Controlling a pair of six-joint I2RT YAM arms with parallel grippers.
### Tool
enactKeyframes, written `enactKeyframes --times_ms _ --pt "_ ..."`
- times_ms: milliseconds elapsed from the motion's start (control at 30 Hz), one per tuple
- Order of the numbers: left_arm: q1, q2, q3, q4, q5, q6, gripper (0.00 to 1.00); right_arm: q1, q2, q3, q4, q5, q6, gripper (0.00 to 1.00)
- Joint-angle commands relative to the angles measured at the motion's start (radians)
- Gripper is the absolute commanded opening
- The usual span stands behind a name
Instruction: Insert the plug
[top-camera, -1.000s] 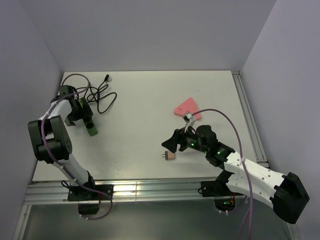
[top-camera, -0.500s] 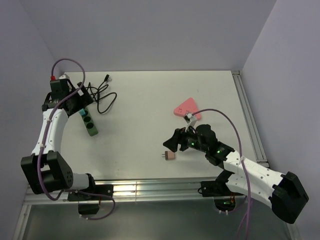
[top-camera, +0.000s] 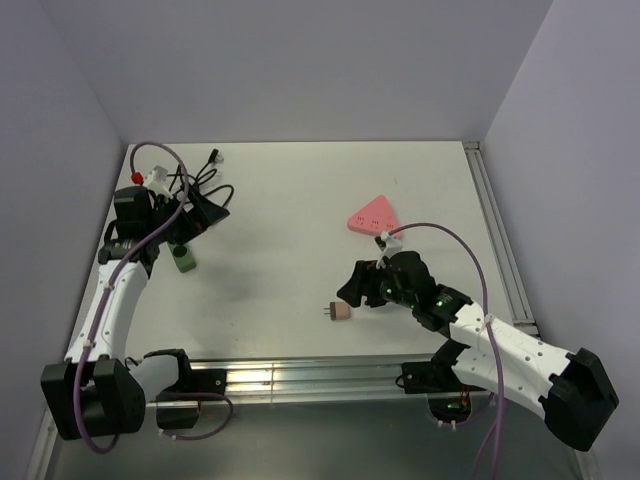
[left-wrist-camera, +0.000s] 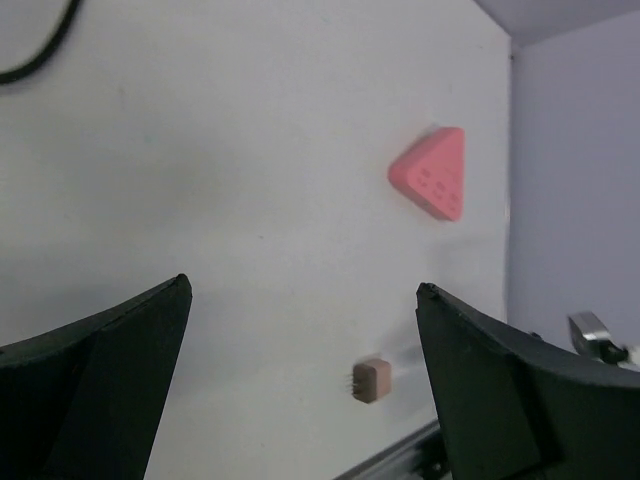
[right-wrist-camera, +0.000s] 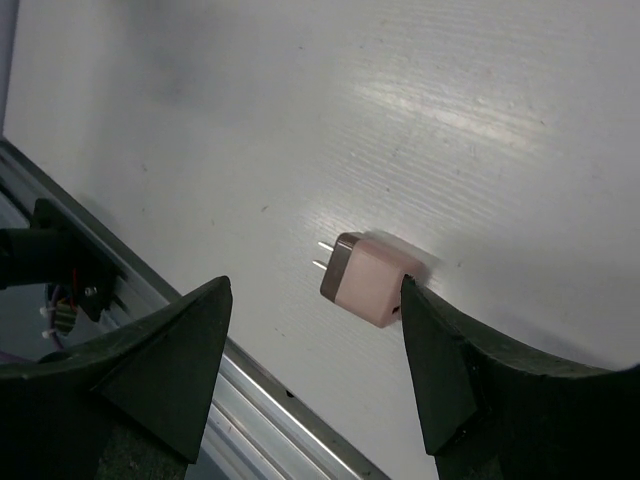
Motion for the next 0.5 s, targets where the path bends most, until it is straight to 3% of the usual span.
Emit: enactKeyframes --times_ms 0,67,133,367,467 --pt "-0.001 -0.125 -0.076 0.19 0.181 -0.112 1.0 -0.007 0.0 0.073 -0.084 0.052 0.025 0.75" --pt "0.001 -0.15 -0.143 0.32 0.239 -0.216 0.99 -0.007 0.01 0.089 -0.12 0.061 0.024 0.75" --pt "0.007 -0.151 -0.208 0.437 0.388 -0.328 0.99 -0.007 0.039 0.119 -0.151 0.056 0.019 0.75" --pt "0.013 -0.171 -0.306 0.592 0.518 -0.428 1.0 0.018 0.161 0.191 -0.219 0.065 0.077 0.73" --pt "0.013 -0.161 -0.376 0.755 0.621 -0.592 0.99 0.102 0.22 0.219 -0.213 0.136 0.137 0.72"
